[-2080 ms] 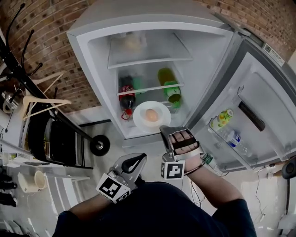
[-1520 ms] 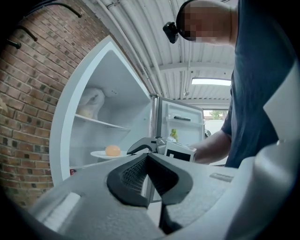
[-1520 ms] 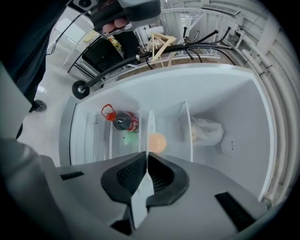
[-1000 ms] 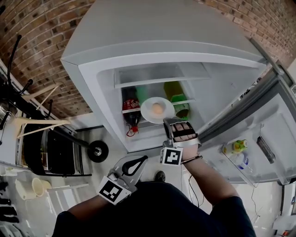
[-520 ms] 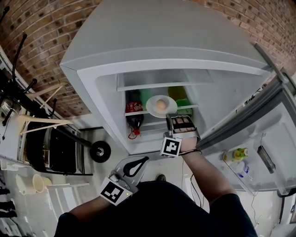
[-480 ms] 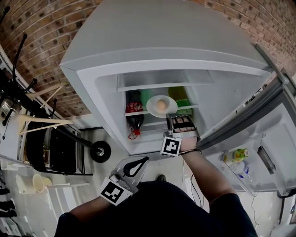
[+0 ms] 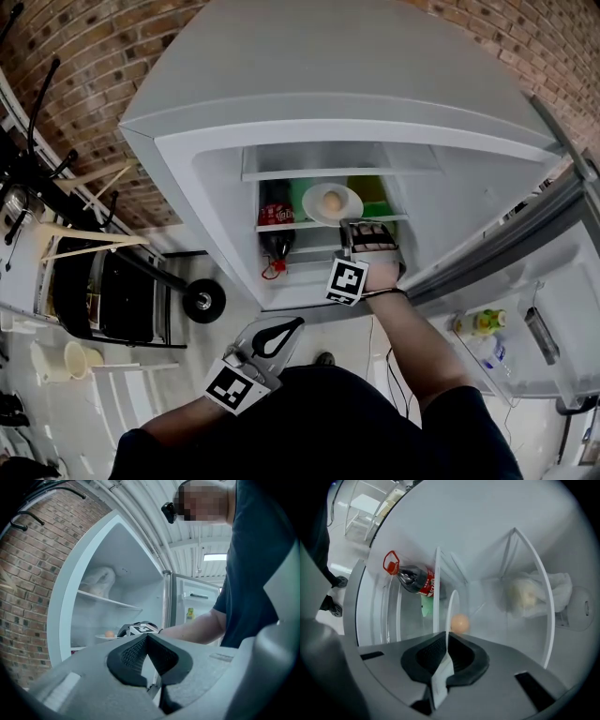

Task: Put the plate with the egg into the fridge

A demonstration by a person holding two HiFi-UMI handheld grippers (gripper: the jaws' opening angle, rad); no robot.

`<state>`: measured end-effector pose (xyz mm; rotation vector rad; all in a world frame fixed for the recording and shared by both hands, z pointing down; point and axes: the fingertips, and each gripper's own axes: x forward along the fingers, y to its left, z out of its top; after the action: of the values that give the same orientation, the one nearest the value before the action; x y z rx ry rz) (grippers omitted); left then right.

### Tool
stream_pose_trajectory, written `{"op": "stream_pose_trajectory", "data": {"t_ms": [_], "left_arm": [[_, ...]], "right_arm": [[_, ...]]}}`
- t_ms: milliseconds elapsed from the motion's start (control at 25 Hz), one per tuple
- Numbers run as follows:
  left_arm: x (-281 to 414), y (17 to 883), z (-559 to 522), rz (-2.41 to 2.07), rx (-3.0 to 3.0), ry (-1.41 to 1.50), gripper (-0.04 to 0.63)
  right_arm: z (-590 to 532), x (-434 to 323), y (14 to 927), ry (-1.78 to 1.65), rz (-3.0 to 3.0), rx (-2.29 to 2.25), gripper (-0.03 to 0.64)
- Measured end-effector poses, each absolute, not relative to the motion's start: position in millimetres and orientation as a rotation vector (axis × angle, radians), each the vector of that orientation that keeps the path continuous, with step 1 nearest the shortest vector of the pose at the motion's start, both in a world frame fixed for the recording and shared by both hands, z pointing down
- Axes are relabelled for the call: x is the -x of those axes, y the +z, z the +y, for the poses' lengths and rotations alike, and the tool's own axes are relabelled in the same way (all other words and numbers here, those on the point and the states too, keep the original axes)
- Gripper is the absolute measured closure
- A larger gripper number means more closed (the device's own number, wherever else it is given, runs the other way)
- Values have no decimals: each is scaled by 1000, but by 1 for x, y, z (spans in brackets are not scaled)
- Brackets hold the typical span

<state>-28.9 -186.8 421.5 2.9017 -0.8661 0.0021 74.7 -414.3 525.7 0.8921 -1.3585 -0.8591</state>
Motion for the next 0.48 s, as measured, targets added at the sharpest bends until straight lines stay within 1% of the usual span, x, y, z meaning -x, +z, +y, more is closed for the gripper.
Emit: {"op": "stream_pose_trajectory", "data": {"t_ms": [480], "left_arm": [[33, 422, -187, -878, -2890, -9, 597]], "right_arm": [[-420, -73, 539, -742, -1370, -689, 581]]}}
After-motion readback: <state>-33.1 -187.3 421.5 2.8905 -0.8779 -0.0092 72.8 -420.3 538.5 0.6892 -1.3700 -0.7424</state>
